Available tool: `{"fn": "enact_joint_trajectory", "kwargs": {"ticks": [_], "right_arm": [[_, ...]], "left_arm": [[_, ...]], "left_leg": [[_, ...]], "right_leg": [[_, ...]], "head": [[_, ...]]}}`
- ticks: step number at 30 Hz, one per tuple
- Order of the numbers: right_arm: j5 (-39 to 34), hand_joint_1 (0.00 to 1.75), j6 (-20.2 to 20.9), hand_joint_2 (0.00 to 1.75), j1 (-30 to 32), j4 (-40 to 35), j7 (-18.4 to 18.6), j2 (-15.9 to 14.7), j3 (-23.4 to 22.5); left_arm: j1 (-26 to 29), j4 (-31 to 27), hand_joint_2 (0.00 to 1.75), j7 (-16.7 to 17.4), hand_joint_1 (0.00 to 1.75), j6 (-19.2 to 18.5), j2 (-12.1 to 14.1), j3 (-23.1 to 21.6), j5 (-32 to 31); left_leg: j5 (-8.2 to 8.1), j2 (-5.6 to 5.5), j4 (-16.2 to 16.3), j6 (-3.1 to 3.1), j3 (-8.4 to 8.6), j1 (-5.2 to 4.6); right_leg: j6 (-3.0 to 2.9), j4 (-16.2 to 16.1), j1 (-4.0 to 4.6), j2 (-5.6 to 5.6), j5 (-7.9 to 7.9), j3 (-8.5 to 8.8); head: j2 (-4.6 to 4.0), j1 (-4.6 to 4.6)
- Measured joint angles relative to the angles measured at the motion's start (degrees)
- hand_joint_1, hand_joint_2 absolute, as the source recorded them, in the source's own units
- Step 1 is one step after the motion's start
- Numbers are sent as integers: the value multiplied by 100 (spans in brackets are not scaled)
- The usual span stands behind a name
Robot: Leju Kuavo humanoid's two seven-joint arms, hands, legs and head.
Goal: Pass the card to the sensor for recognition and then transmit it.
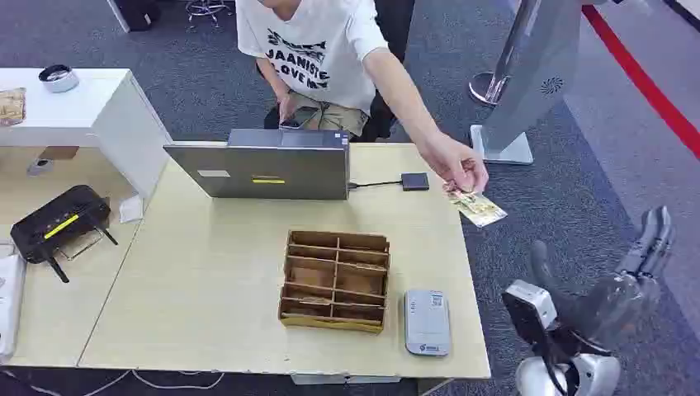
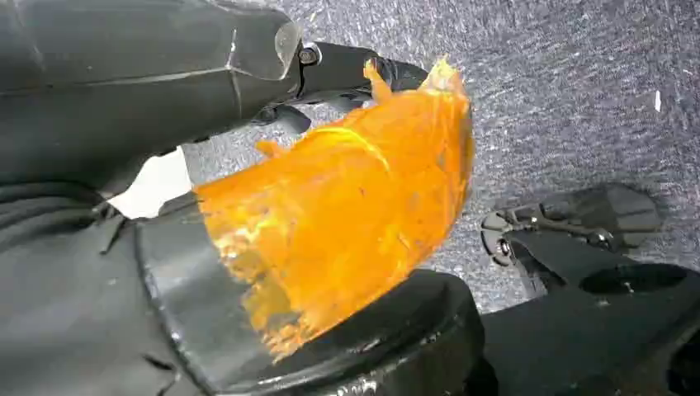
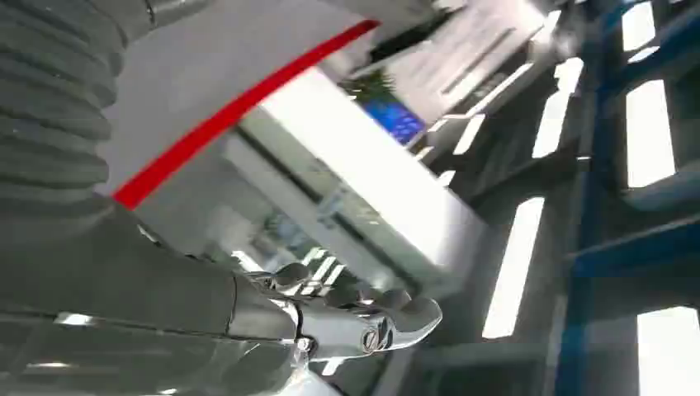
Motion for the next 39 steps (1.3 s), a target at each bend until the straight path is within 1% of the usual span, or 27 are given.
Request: {"fn": "enact_joint_trajectory", "kwargs": {"ticks": [3, 7, 12, 18, 23, 27, 28, 29, 33, 34, 35, 39], "right_arm": [[302, 0, -2, 175, 95, -238, -72, -2, 472], [594, 0, -7, 175, 136, -365, 22, -81, 977], [898, 0, -7, 175, 130, -384, 366, -286, 1449], [1387, 0, -7, 175, -96, -275, 1108, -795, 2051], [1648, 0, -7, 175, -407, -28, 1552, -1176, 2424], [1786, 0, -7, 175, -667, 204, 1797, -1421, 2673], [1818, 0, -7, 175, -729, 261, 1832, -1469, 2727], [1827, 5, -7, 175, -796, 321, 1869, -1517, 2788], [1880, 5, -7, 175, -1029, 545, 1994, -1657, 3001], [1882, 148, -7, 175, -1064, 575, 2013, -1677, 3035], [1884, 175, -7, 175, -1089, 608, 2022, -1694, 3077], [1886, 175, -7, 175, -1151, 704, 2035, -1749, 3162]], "left_arm": [[-3, 24, 0, -31, 0, -17, -11, 66, -37], [-3, 44, 0, -46, 0, -26, -22, 109, -57], [-4, 46, 0, -48, 0, -68, -26, 153, -90], [-10, 46, 0, -57, 0, -85, -28, 232, -181], [-12, 46, 0, -79, 0, -116, -28, 236, -260], [-15, 46, 0, -81, 0, -120, -28, 236, -312], [-16, 46, 0, -81, 0, -120, -28, 236, -321], [-17, 46, 0, -81, 0, -120, -28, 236, -339], [-22, 46, 0, -81, 0, -125, -28, 236, -363], [-21, 46, 0, -81, 0, -127, -28, 236, -365], [-21, 46, 0, -81, 0, -127, -28, 236, -369], [-21, 46, 0, -81, 0, -129, -28, 236, -376]], "left_leg": [[0, 1, 0, 0, 1, 0], [0, 1, 0, 0, 1, 1], [0, 2, 0, 0, 0, 1], [0, 3, 0, 0, 1, 0], [0, 3, 0, 0, 1, -1], [1, 3, 0, 0, 1, 0], [1, 3, 0, 0, 1, 0], [1, 3, 0, 0, 1, 0], [1, 2, 0, 0, 2, 0], [1, 2, 0, 0, 1, 0], [1, 2, 0, 0, 1, 0], [1, 2, 0, 0, 1, 0]], "right_leg": [[0, 0, 0, 1, 0, -1], [0, 0, 0, 1, 0, 0], [0, 0, -1, 2, 0, 0], [0, 0, -1, 3, 0, 0], [0, 0, 0, 3, 1, 0], [0, 1, 0, 3, 1, 0], [0, 1, 0, 3, 1, 0], [0, 1, 0, 3, 1, 0], [0, 1, 0, 3, 1, -1], [0, 1, 0, 2, 0, -1], [0, 1, 0, 2, 1, 0], [0, 1, 0, 3, 0, -1]], "head": [[0, -2], [0, 0], [0, 0], [0, 0], [0, 0], [0, 0], [0, 0], [0, 0], [0, 0], [0, 0], [0, -2], [0, 0]]}}
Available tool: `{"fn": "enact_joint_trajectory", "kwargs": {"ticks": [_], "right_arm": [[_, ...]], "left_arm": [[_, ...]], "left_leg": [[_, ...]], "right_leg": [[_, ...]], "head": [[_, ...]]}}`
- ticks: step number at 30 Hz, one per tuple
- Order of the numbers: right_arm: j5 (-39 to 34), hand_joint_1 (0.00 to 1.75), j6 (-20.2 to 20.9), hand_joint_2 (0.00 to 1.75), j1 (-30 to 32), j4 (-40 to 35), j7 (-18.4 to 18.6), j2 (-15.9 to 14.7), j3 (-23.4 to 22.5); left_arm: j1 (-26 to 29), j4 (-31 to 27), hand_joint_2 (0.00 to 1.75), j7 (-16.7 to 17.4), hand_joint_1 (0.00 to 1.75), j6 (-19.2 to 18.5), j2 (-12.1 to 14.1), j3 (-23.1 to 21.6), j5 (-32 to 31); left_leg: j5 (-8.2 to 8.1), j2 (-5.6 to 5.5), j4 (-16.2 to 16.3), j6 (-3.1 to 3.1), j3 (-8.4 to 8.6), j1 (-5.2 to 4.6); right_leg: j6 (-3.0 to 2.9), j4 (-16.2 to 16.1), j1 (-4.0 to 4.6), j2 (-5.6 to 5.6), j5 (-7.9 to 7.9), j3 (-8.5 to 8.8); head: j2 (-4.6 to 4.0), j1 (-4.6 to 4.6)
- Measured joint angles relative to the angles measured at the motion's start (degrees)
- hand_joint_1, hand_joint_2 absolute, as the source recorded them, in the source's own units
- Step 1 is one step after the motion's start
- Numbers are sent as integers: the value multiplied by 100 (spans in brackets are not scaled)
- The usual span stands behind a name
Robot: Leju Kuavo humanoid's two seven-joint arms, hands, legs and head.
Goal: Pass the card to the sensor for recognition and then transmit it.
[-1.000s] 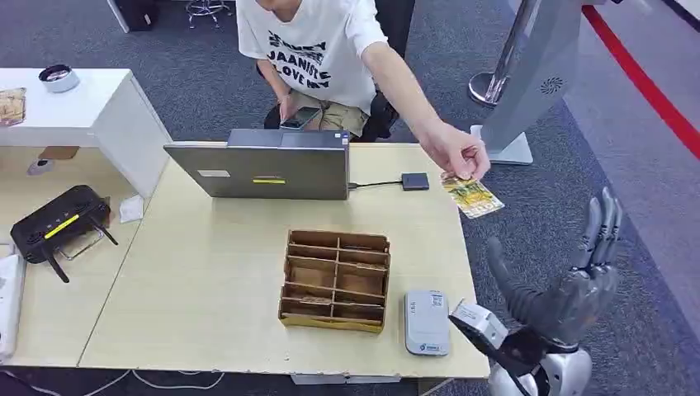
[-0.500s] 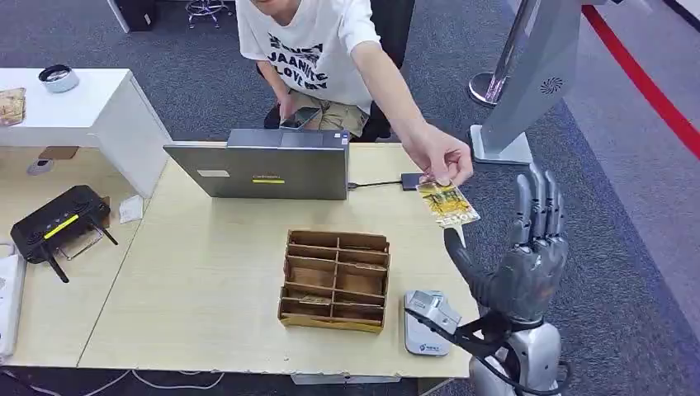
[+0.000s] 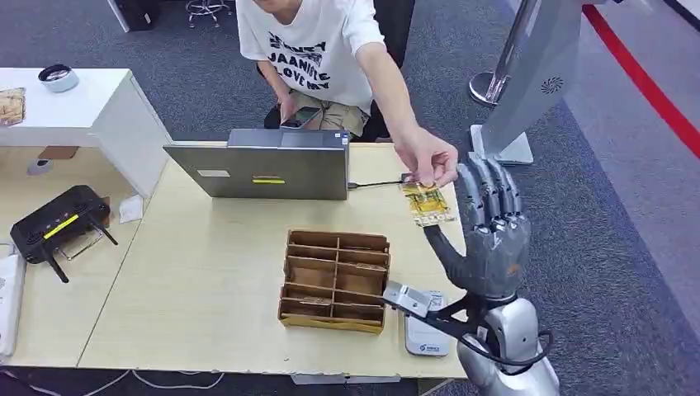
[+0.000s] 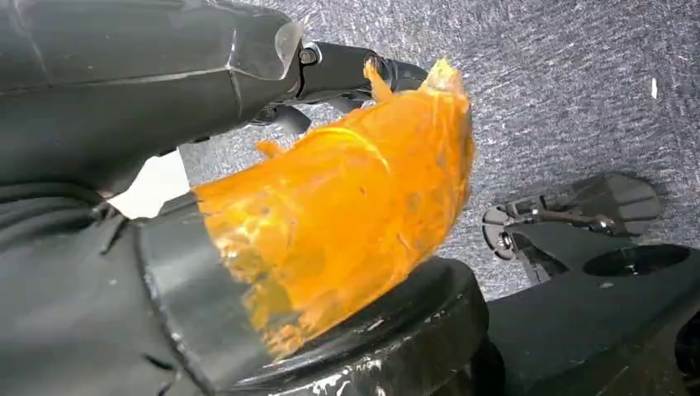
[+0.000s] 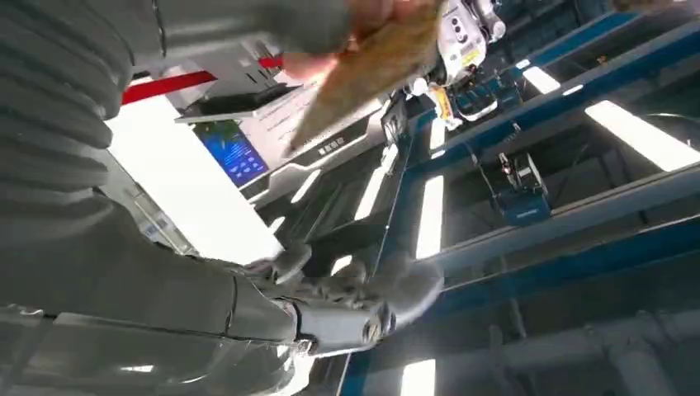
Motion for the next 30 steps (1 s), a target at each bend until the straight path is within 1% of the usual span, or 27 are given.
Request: {"fn": "enact_joint_trajectory", "kwargs": {"ticks": [10, 20, 23, 25, 26, 29, 30], "right_arm": [[-4, 175, -2, 175, -47, 158, 125, -112, 217], [-61, 175, -2, 175, -56, 175, 210, -195, 311], [-133, 175, 0, 175, -55, 197, 293, -221, 348], [-315, 175, 15, 175, -55, 206, 330, -243, 378], [-590, 175, 59, 175, -55, 206, 335, -251, 404], [-1485, 175, 320, 175, -56, 191, 293, -271, 496], [-1710, 175, 499, 175, -54, 175, 271, -275, 503]], "left_arm": [[-2, 0, 0, 0, 0, -2, 0, 11, -2], [-2, 0, 0, 0, 0, -4, 0, 37, -20], [-2, 0, 0, 0, 0, -4, 0, 42, -31], [-1, 0, 0, 0, 0, -4, 0, 52, -37], [-1, 0, 0, -2, 0, -4, 0, 63, -39], [0, 0, 0, -7, 0, -4, -2, 127, -39], [0, 0, 0, -9, 0, -2, -2, 140, -39]], "left_leg": [[0, 0, 0, 0, 0, 0], [0, 0, 0, 0, 0, 0], [0, 0, 0, 0, 0, 0], [0, 0, 0, 0, 0, 0], [0, 0, 0, 0, 0, 0], [0, 0, 0, 0, 0, 0], [0, 0, 0, 0, 0, 0]], "right_leg": [[0, 0, 0, 0, 0, 0], [0, 0, 0, 0, 0, -1], [0, 0, 0, 0, 0, -1], [0, 0, 0, 0, 0, -1], [0, 0, 0, 0, 0, 0], [0, 0, -1, 0, 0, -1], [0, 0, 0, 0, 0, 0]], "head": [[0, 0], [0, 0], [0, 0], [0, 0], [0, 0], [0, 0], [0, -4]]}}
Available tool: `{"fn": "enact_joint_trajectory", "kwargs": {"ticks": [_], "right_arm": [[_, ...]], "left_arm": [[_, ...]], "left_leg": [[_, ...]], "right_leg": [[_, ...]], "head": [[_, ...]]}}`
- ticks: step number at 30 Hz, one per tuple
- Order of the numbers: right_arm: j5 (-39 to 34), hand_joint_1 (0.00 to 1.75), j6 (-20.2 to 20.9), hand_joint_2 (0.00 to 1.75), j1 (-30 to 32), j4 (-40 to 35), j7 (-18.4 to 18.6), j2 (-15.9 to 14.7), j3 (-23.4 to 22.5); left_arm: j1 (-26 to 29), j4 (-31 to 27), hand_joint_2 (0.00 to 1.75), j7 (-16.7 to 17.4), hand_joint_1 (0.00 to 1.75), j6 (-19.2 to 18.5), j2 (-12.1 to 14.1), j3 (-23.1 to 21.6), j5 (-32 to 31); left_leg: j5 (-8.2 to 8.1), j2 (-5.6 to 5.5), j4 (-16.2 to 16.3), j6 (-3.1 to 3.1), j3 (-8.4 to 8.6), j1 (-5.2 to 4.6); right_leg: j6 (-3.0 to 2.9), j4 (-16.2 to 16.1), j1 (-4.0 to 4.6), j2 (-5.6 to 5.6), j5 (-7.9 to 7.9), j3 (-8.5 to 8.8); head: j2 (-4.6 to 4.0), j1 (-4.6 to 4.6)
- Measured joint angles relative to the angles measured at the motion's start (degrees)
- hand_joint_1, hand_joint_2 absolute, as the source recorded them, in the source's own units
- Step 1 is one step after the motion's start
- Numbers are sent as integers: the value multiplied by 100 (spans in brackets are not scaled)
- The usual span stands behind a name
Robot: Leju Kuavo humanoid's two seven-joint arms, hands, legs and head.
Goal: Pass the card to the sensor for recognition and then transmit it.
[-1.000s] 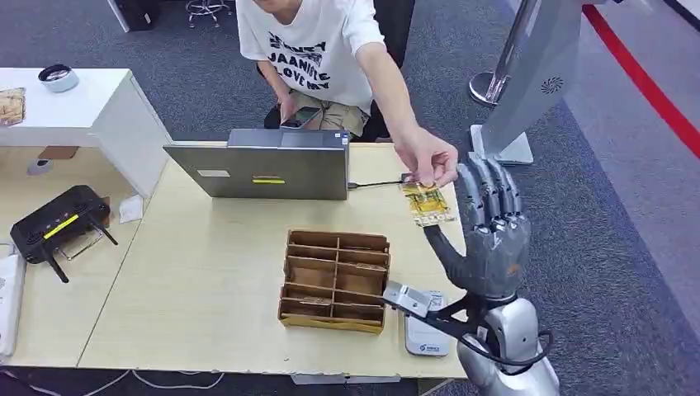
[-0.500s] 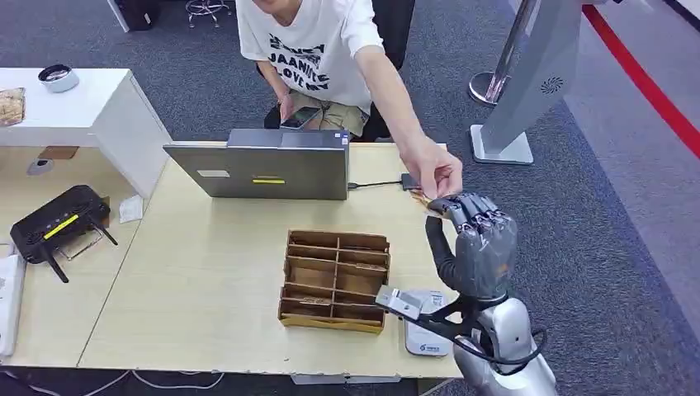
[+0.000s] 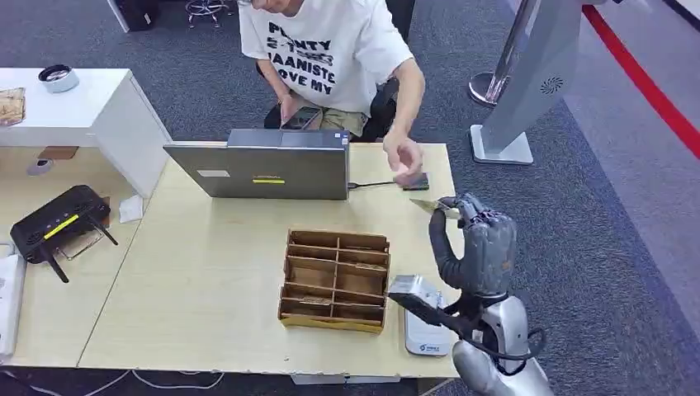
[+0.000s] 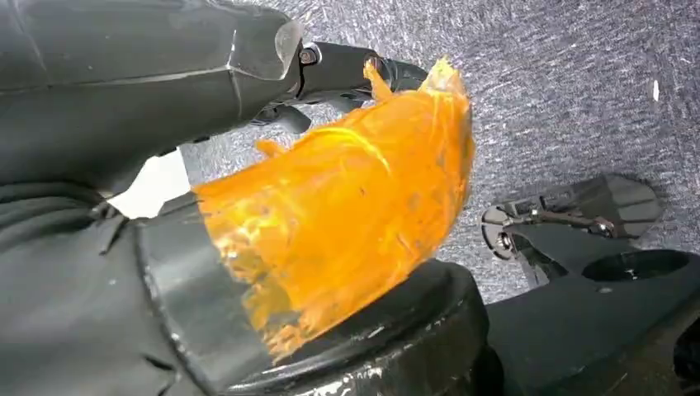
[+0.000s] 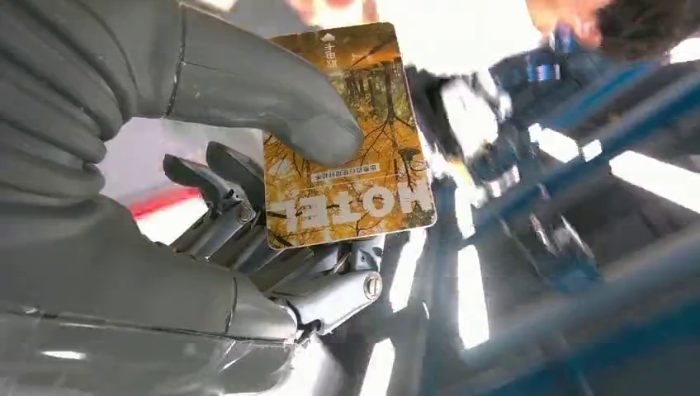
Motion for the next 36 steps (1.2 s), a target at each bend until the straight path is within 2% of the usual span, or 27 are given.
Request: {"fn": "enact_joint_trajectory", "kwargs": {"ticks": [2, 7, 9, 12, 16, 19, 22, 25, 31, 36], "right_arm": [[-251, 175, 142, 175, 0, -33, -31, -13, 28], [-334, 175, 194, 175, 0, -79, -46, -31, 85], [-614, 175, 374, 175, 1, -105, -112, -39, 101], [-1774, 175, 1043, 175, 5, -190, -297, -96, 138], [-4205, 175, 2439, 175, 71, -362, -550, -382, 155], [-5294, 175, 2924, 175, 203, -452, -682, -649, 98], [-5889, 175, 3040, 175, 423, -492, -697, -920, -135], [-6150, 175, 3053, 175, 780, -492, -695, -1126, -473], [-6290, 175, 3011, 175, 1512, -492, -686, -1423, -1108], [-6213, 175, 2959, 175, 1710, -522, -612, -1499, -1277]], "left_arm": [[1, 0, 0, 0, 0, 2, 0, 11, 2], [1, 0, 0, 0, 0, 4, 0, 55, 2], [1, 0, 0, 0, 0, 9, 0, 74, 7], [3, 0, 0, -9, 0, 13, 0, 138, 39], [11, 0, 0, -28, 0, 13, 2, 229, 66], [12, 0, 0, -61, 0, 13, 2, 293, 66], [17, 2, 0, -61, 0, 26, 4, 354, 70], [15, 24, 0, -59, 0, 55, 4, 426, 81], [28, 46, 0, -7, 0, 66, 9, 522, 83], [25, 48, 0, -2, 0, 66, 9, 568, 81]], "left_leg": [[0, 0, 0, 0, 0, 0], [0, -1, 0, 0, -1, 0], [0, -1, 0, 0, -1, 0], [0, -1, 0, 0, 0, 0], [0, -2, 1, 0, -1, -1], [-1, -3, 2, 1, -1, -3], [-4, -5, 2, 3, -3, -3], [-6, -5, 2, 6, -3, -5], [-8, -5, 2, 6, -7, -6], [-9, -2, 2, 1, -3, -5]], "right_leg": [[0, 0, 0, 0, 0, 0], [0, 0, 1, 0, 0, 0], [0, 0, 1, 0, 0, -1], [0, 0, 0, 0, 0, 0], [0, 0, -1, -2, 0, 0], [1, -1, -1, -3, 0, 0], [1, -3, -1, -4, -1, -1], [6, -4, -1, -5, -4, 0], [8, -5, -1, -3, -7, -2], [7, -4, 0, 0, -7, -1]], "head": [[0, 2], [0, 4], [0, 4], [0, 4], [0, 4], [0, 4], [0, 4], [0, 2], [0, 4], [0, 2]]}}
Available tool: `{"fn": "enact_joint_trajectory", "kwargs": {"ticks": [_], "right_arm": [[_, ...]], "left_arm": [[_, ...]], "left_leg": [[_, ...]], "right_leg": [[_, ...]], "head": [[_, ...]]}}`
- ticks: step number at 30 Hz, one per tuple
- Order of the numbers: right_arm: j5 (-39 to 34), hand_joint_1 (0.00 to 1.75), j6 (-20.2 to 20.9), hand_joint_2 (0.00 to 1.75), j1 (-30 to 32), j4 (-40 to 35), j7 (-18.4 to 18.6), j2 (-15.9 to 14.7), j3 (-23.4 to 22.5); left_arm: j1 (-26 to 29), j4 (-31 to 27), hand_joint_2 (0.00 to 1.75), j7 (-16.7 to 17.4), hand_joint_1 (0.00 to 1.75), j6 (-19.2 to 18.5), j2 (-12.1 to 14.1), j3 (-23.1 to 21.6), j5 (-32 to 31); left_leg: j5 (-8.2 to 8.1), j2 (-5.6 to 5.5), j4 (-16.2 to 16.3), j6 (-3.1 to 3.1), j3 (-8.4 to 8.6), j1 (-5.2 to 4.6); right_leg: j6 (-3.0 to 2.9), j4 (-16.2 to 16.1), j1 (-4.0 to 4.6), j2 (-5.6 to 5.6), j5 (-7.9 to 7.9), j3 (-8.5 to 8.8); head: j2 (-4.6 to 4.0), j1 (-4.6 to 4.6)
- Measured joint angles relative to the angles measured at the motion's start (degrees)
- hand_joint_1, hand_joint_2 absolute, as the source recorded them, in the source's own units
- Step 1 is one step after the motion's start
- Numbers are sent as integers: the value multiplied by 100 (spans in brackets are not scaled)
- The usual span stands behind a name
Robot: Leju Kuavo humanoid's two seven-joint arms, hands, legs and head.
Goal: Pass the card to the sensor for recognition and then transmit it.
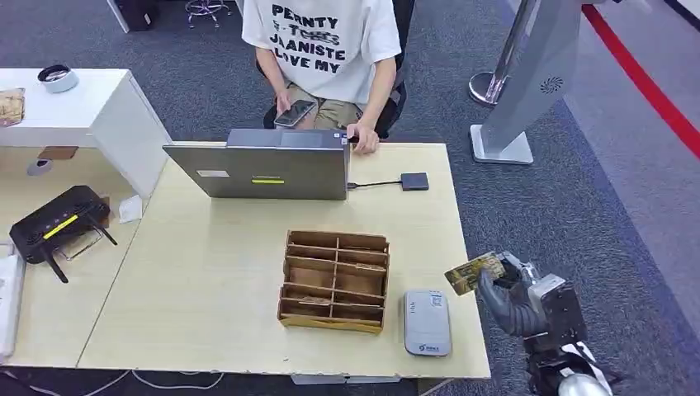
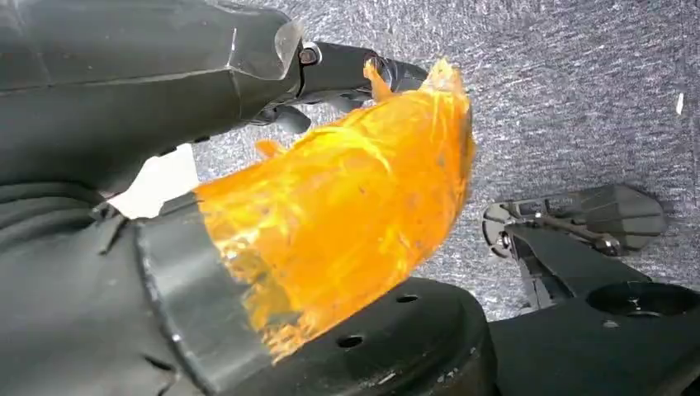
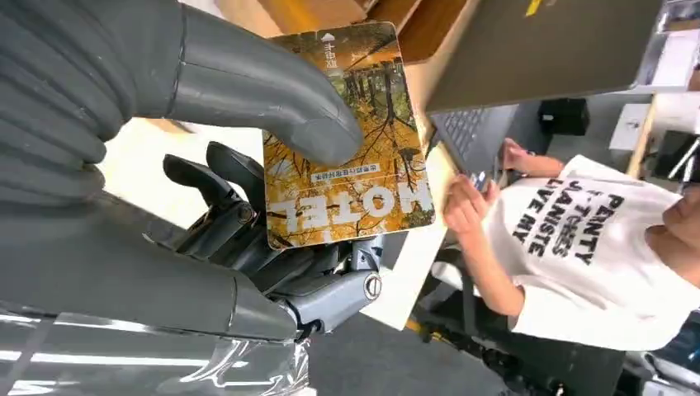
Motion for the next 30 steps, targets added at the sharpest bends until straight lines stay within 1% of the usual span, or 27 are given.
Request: {"fn": "enact_joint_trajectory", "kwargs": {"ticks": [1, 2, 4, 6, 9, 12, 17, 19, 24, 30], "right_arm": [[102, 175, -60, 175, 31, 0, 53, -13, -24], [384, 175, -193, 175, 82, -4, 109, -44, -41], [1329, 175, -598, 175, 220, -17, 234, -101, -46], [2045, 175, -842, 175, 311, -15, 392, -107, -33], [2624, 175, -888, 175, 334, 77, 608, -103, 158], [2754, 175, -888, 175, 266, 306, 693, -66, 529], [2774, 175, -890, 175, -50, 802, 719, 35, 1344], [2787, 175, -888, 175, -175, 940, 748, 77, 1550], [2811, 175, -879, 175, -392, 1165, 787, 129, 1808], [2881, 175, -859, 175, -515, 1340, 831, 146, 1915]], "left_arm": [[0, 0, 0, 7, 0, 0, 0, 2, 0], [0, 0, 0, 7, 0, 0, 0, 4, -4], [3, 0, 0, 11, 0, 0, 0, 15, -15], [4, 0, 0, 13, 0, 0, -2, 39, -26], [-2, 0, 0, 17, 0, 7, -9, 63, -63], [-3, 0, 0, 48, 0, 7, -13, 98, -127], [-12, 0, 0, 57, 0, 4, -15, 107, -208], [-12, 0, 0, 63, 0, 0, -15, 107, -219], [-12, 0, 0, 63, 0, -9, -15, 111, -238], [-12, 0, 0, 63, 0, -24, -13, 140, -262]], "left_leg": [[1, 0, 0, 0, 3, 0], [1, -1, 0, 0, 3, 0], [1, -2, 0, 0, 1, 0], [0, 2, 0, 0, 0, 2], [0, 2, -1, 0, 1, 2], [0, 2, -1, 0, -2, 4], [1, 4, -1, 0, 1, 6], [2, 4, -1, 0, 2, 6], [1, 3, -1, 0, 2, 6], [0, 3, -1, 1, 1, 6]], "right_leg": [[0, 0, 0, -1, 0, 0], [0, 0, 0, -2, 0, 1], [0, 1, 0, -3, 0, 2], [0, 1, 0, 2, 0, 2], [0, 1, 0, 4, 0, 2], [0, 1, 0, 3, -1, 2], [-1, 2, 1, 5, 0, 2], [-1, 3, 1, 5, 0, 2], [-1, 3, -1, 4, 0, 2], [0, 3, -2, 4, 0, 1]], "head": [[0, 2], [0, 0], [0, 2], [0, 0], [0, 2], [0, 2], [0, 0], [0, 2], [0, 2], [0, 2]]}}
